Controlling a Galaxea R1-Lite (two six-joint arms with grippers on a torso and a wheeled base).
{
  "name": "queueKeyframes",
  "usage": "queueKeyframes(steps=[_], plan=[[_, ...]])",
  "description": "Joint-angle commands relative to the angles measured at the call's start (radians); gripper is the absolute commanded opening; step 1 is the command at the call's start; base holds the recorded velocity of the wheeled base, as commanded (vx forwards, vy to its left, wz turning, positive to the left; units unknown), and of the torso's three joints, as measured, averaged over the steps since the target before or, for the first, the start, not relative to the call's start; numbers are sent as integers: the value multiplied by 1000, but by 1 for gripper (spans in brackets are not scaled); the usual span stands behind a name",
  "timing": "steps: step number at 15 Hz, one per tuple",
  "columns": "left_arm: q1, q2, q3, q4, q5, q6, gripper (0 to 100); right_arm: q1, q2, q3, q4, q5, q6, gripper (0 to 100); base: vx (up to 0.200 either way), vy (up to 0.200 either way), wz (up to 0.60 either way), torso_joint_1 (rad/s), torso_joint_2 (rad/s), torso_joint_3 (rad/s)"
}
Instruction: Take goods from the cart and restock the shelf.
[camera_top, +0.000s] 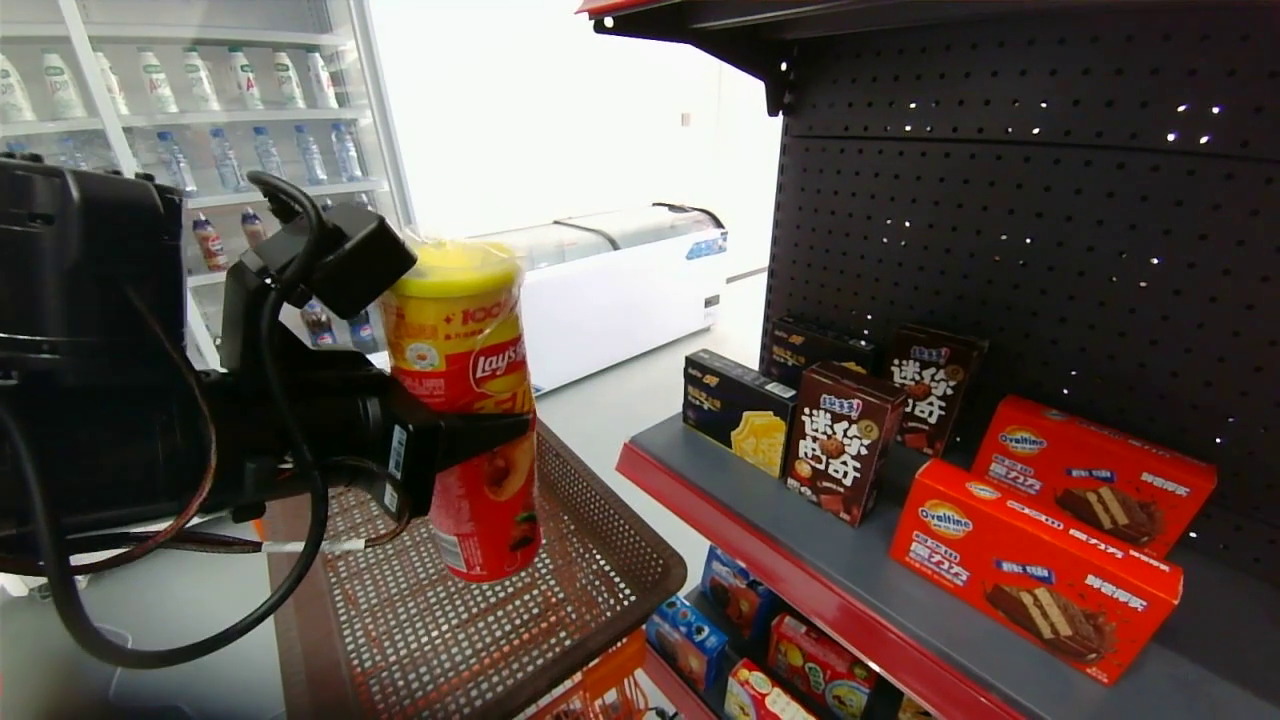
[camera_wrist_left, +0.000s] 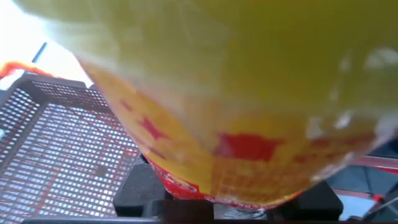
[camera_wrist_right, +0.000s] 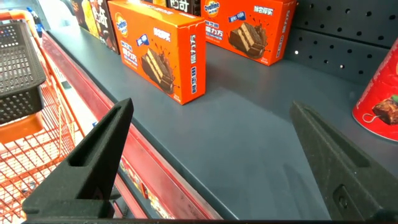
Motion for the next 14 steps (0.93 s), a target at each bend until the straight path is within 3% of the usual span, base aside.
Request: queueKeyframes(steps=[1,4,6,14], plan=[[-5,8,13,-9,0,-15,0,0,0,0,0,0,0,100,0,0,0,0,0,0],[-29,22,30,-33,-4,-76,0,0,0,0,0,0,0,100,0,0,0,0,0,0],[-38,39,32,-67,-41,-101,0,0,0,0,0,0,0,100,0,0,0,0,0,0],[-38,68,83,-72,-55,-92,0,0,0,0,0,0,0,100,0,0,0,0,0,0]])
